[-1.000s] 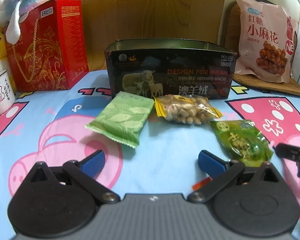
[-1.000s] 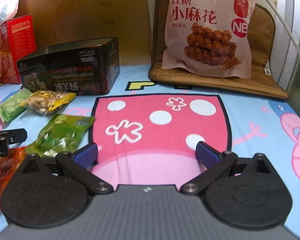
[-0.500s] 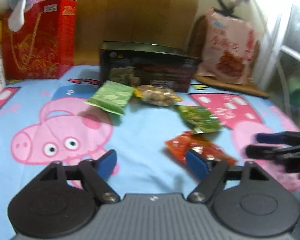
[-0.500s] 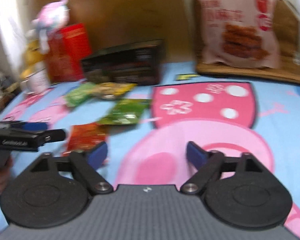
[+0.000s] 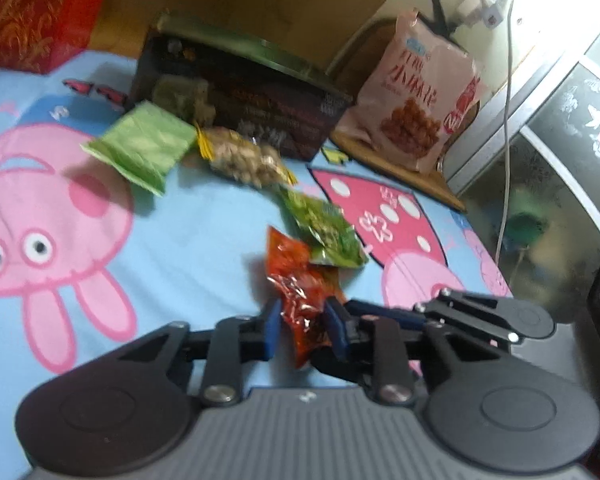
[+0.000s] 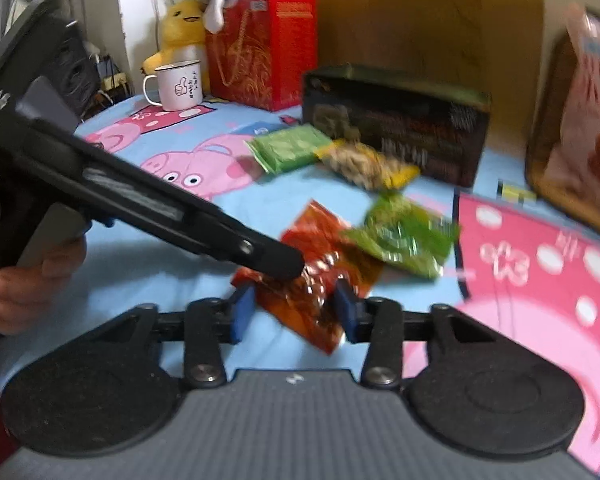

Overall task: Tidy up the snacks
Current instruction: 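Move the left tool to the yellow-edged nut packet and close on it, then carry the nut packet into the tin box and open the left tool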

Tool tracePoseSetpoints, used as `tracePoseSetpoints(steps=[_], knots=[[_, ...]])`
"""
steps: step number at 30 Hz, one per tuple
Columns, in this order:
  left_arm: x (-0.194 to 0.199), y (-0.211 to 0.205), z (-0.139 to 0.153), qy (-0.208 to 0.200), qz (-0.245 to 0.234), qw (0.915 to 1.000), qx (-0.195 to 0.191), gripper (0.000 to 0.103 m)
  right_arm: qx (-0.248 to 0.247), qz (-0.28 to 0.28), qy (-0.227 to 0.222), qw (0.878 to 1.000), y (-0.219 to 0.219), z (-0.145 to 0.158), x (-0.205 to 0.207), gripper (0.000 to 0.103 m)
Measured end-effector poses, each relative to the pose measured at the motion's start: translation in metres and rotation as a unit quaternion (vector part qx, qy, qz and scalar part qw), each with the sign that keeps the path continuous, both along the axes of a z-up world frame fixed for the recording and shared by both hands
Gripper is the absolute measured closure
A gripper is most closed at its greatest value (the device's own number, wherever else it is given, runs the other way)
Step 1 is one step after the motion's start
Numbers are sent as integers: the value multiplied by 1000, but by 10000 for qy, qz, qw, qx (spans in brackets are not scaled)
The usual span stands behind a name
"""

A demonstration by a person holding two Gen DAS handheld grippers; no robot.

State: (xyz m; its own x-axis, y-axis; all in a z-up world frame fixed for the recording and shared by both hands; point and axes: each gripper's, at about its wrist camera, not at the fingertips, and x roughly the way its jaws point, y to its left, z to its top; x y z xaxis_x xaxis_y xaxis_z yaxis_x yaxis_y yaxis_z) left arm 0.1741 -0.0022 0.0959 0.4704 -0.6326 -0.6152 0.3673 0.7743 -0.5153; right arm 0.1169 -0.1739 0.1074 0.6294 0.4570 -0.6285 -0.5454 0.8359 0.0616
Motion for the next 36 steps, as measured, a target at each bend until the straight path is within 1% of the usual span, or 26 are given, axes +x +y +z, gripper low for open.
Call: tracePoseSetpoints(steps=[1,2,3,5,7,9,10,11,12,14,15,16,17,18,19,20,21,23,25,26,28,30,32,34,36], knots=[[-1,4,5,-30,-100,9998,-148,102,169,32,0,9999,-1,4,0,78],[-3,10,10,-52,-98,9998,-179,102,388,146,59,9991,-1,8,2,97],[-4,14,16,-154,-62,9997,-192,101,501,141,58,9986,0,12,4,96],[0,21,24,-184,46,9996,-196,99,505,100,-58,9987,3,19,7,96],[7,28,25,-150,66,9997,-206,99,596,116,-19,9982,5,23,13,93],[16,35,24,-179,203,9996,-69,99,786,38,62,9969,0,28,24,92],[22,40,25,-192,313,9993,-28,98,886,-50,52,9960,-6,31,28,92],[28,44,26,-190,409,9990,-43,98,957,-186,53,9952,-12,35,37,88],[38,48,28,-191,462,9987,-106,98,1008,-346,73,9943,-18,36,45,86],[58,46,31,-175,461,9986,-169,93,1087,-645,196,9918,-32,35,71,82],[68,43,32,-185,462,9987,-119,92,1115,-800,316,9900,-38,31,85,82],[78,36,32,-209,462,9987,-4,90,1173,-926,481,9876,-44,28,97,82],[88,30,31,-222,461,9986,144,83,1249,-986,628,9852,-47,23,109,81],[96,23,28,-211,466,9982,301,78,1309,-1015,756,9833,-49,19,120,80],[104,17,25,-174,463,9979,415,69,1340,-1029,870,9818,-49,14,129,72],[111,12,22,-140,436,9978,489,68,1345,-1031,954,9809,-49,10,137,61],[117,7,18,-97,395,9977,550,68,1328,-1008,1016,9807,-47,6,142,58],[127,0,10,15,332,9979,553,70,1232,-945,1118,9815,-42,-1,151,59],[131,-1,4,81,311,9987,386,78,1161,-930,1211,9814,-37,-7,151,61],[128,-1,6,36,277,9989,375,82,1149,-924,1127,9826,-36,-6,148,66],[115,1,16,-97,185,9992,345,82,1123,-847,1012,9849,-34,2,137,69],[100,6,34,-362,125,9990,246,82,1107,-733,775,9881,-33,15,122,69],[93,10,55,-755,184,9969,114,82,1122,-606,375,9911,-32,35,108,69],[101,11,72,-1069,349,9937,-17,82,1261,-619,33,9901,-34,53,110,69],[119,7,82,-1267,520,9906,-9,82,1356,-719,-224,9879,-35,66,123,69]])
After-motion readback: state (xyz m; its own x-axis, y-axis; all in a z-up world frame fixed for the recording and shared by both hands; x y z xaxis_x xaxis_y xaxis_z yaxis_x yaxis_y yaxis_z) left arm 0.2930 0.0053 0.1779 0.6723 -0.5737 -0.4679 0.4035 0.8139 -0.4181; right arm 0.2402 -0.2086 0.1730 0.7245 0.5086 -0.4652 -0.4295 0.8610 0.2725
